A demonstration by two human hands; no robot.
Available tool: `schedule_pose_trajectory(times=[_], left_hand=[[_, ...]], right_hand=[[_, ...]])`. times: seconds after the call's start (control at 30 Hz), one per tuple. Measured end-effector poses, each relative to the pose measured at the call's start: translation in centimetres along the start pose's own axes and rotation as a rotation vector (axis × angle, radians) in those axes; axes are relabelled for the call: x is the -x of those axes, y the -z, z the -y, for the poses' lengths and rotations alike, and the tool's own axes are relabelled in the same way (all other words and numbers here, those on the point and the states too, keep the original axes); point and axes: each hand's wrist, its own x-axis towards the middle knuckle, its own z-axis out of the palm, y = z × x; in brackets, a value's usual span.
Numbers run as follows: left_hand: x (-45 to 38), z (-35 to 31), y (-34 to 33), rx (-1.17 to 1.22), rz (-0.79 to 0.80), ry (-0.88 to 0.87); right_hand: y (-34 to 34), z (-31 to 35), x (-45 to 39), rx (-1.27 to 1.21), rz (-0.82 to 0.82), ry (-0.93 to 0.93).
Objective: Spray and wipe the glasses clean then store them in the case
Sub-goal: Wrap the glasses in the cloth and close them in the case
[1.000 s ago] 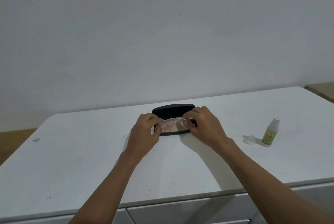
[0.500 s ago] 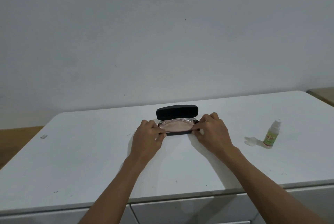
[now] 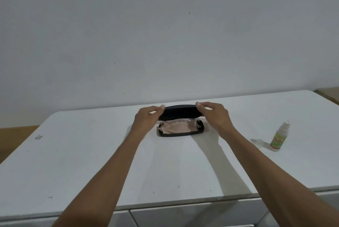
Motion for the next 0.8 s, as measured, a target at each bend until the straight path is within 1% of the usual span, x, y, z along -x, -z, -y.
schedule_pose_trajectory(times=[0.1,0.2,0.33,0.47,0.67,0.8], left_hand=[[-0.5,-0.1,0.3,0.05,0.069,0.039],[-0.6,-0.2,0.8,0.095,0.153,0.088],[-0.2,-0.1,1.4,0.135,0.192,0.076],[0.8,0.6,1.3,0.195,0.21,0.03],[1.7,1.8,1.1,0.212,0.219,-0.055],[1.9,3.6,1.0,0.054,0.158,-0.157]], right_hand=[[0.1,-0.5,-0.6,-0.03,0.008,-0.003],[0.5,-0.6,-0.9,-0.084,0.096,-0.038],[1.4,0.0,-0.7,-0.083,0.199,-0.055],[1.7,-0.6,-0.3,-0.062,0.206,0.004],[1.9,-1.3,0.3,0.032,0.236,0.06],[1.7,-2.3,1.5,0.208,0.209,0.146]])
